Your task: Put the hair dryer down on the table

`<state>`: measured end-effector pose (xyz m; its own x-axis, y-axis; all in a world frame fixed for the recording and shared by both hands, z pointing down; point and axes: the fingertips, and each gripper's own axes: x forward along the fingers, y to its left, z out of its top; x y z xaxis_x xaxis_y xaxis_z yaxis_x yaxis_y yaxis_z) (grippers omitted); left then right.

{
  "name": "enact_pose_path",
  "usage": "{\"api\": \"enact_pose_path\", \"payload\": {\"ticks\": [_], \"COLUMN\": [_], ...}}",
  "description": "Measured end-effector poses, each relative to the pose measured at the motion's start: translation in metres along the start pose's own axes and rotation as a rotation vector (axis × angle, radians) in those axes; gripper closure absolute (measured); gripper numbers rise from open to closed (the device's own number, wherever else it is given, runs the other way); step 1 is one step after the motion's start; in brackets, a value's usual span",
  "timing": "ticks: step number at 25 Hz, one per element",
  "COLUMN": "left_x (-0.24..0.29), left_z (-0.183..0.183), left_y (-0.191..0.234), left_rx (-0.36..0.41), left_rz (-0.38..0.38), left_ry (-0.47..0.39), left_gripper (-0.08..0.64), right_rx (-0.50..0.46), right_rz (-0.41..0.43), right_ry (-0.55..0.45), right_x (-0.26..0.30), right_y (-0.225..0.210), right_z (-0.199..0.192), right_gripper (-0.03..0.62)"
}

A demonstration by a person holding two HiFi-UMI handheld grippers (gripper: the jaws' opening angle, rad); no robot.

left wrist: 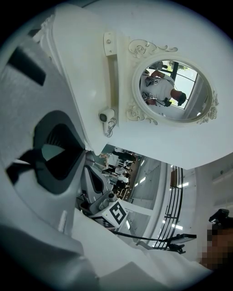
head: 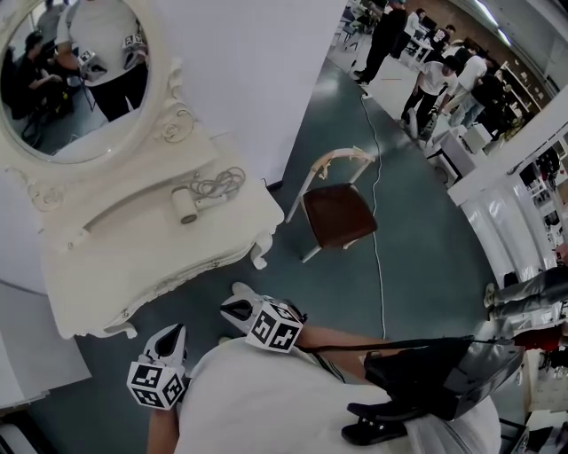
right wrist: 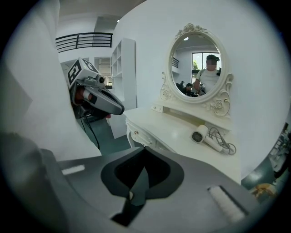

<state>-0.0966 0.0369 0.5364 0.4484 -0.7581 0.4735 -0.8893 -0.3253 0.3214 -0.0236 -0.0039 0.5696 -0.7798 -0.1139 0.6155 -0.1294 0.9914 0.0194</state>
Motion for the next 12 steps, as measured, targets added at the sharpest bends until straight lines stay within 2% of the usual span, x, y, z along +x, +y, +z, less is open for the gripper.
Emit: {"api": "enact_pose_path", "payload": {"ticks": [12], "left_x": [0.0003], "left_z": [-0.0016], "left_y": [0.0000], "left_rx": [-0.007], "left_rz": [-0.001], "left_ry": [0.004], "left_gripper": [0.561], "right_rx": [-0.015], "right_rz": [0.011], "right_ry": [0.004], "right_x": [0.0008], "right_y": [0.0022], "right_z": [-0.0002], "right_gripper": [0.592]}}
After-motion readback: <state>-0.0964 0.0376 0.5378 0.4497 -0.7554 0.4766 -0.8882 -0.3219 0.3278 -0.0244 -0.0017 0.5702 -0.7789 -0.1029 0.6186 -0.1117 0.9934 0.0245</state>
